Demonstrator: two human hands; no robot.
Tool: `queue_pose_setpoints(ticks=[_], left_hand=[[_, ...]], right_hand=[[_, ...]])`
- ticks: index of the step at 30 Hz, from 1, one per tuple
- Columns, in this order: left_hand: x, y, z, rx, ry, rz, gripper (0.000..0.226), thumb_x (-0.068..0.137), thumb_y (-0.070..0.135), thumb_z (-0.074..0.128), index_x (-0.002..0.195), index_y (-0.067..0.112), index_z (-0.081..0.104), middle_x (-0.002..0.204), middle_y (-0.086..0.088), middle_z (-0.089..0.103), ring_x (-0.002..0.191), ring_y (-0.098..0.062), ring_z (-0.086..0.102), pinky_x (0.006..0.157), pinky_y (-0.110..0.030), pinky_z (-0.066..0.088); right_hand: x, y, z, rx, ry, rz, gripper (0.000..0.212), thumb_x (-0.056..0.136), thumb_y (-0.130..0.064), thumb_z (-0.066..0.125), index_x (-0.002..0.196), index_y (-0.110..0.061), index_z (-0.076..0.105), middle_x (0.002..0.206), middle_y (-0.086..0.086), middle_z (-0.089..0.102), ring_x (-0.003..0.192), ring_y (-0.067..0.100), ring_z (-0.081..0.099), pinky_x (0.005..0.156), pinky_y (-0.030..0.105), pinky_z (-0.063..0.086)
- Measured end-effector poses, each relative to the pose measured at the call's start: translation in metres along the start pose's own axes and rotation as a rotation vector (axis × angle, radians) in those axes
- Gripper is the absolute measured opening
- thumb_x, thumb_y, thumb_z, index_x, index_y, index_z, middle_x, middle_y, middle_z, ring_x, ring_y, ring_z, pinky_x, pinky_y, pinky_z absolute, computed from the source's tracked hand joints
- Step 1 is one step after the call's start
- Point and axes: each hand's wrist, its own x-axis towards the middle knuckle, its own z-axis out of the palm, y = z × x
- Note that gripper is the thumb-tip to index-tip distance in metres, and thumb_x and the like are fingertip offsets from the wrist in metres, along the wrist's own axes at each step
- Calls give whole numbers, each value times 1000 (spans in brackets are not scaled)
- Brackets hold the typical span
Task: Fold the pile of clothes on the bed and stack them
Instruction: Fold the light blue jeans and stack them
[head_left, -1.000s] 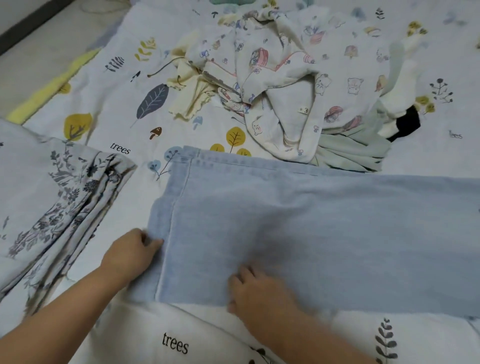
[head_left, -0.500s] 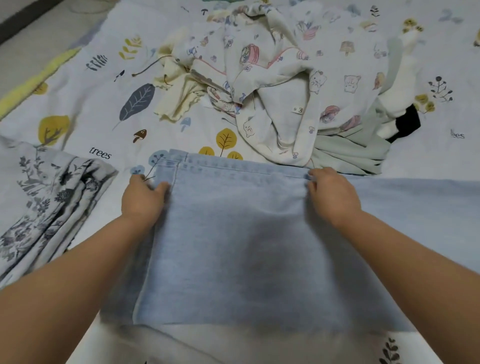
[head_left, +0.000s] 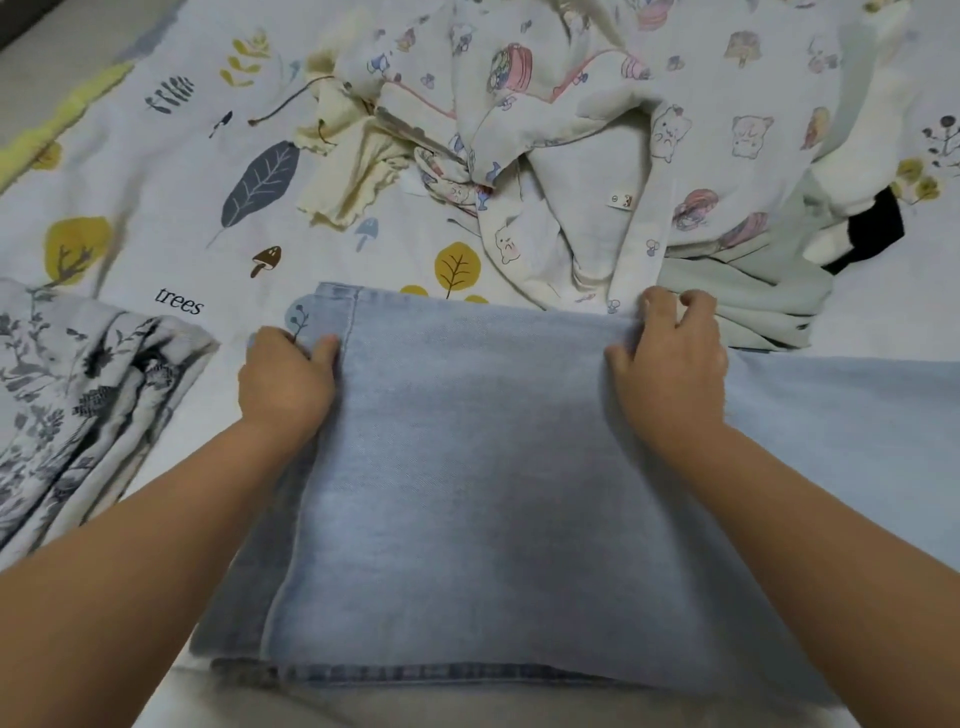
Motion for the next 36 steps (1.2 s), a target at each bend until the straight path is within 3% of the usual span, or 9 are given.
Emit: queue_pose_setpoints(ticks=[4,7,12,22,24,26,28,32,36], left_hand=[[-17,-22,-4,162,-109,22,49,86,54,52,93,5,48,91,-15,56,92,-36,57,71,-36,36],[-21,-32,-12,-112,-241,-63,37,83,40,65,72,7,53,75,-10,58,69,-27,56,60,-31,39],[-18,-43,-45,-109,-34,124,25,82,31,68,66,17,54,60,4,55,56,-11,51,49,-25,33],[-63,-92,-61,62,-163,-140,57,88,51,50,96,-5,50,84,-20,55,79,-35,53,69,-39,35],[-79,-100,-64,96,-185,-137,53,86,52,53,89,0,47,82,-19,56,71,-30,49,63,-37,33],[-91,-107,-67,116,-193,-158,50,85,51,56,85,2,46,76,-16,56,69,-30,50,59,-36,33],[-102,-110,-69,137,-207,-163,44,85,48,58,78,7,45,70,-10,53,68,-29,50,58,-35,32],[-118,-115,-73,86,-252,-163,32,88,28,62,69,10,45,68,-7,52,66,-27,49,58,-35,33],[-118,-118,-94,42,-107,-90,31,88,22,62,67,7,44,62,-8,49,57,-23,44,49,-33,26]], right_hand=[[-34,7,8,-175,-108,-81,63,90,-29,52,145,-15,26,151,21,16,138,33,18,105,46,17],[-57,9,17,-279,-379,-93,63,97,-43,32,150,-21,4,156,15,-6,144,29,-5,113,51,4],[-83,-9,3,-204,-377,-115,63,97,-48,26,150,-26,-1,157,11,-8,144,29,-8,112,52,5],[-151,2,2,-331,-623,-223,70,94,-59,17,139,-30,-28,154,15,-23,142,33,-19,112,56,-6],[-158,1,-2,-302,-635,-264,74,94,-59,26,145,-28,-18,155,17,-17,143,34,-15,112,55,-5],[-167,-5,-14,-205,-572,-416,80,83,-58,55,145,-15,30,154,22,16,142,39,16,111,56,16],[-180,-6,-19,-209,-465,-631,71,52,-58,80,105,-12,68,129,21,56,119,41,53,93,56,44],[-199,-16,-24,-286,-451,-673,42,37,-36,93,69,-19,73,108,14,70,104,35,64,81,53,53],[-208,-19,-27,-137,-240,-686,10,62,-19,76,67,-13,70,95,10,72,94,33,68,81,50,54]])
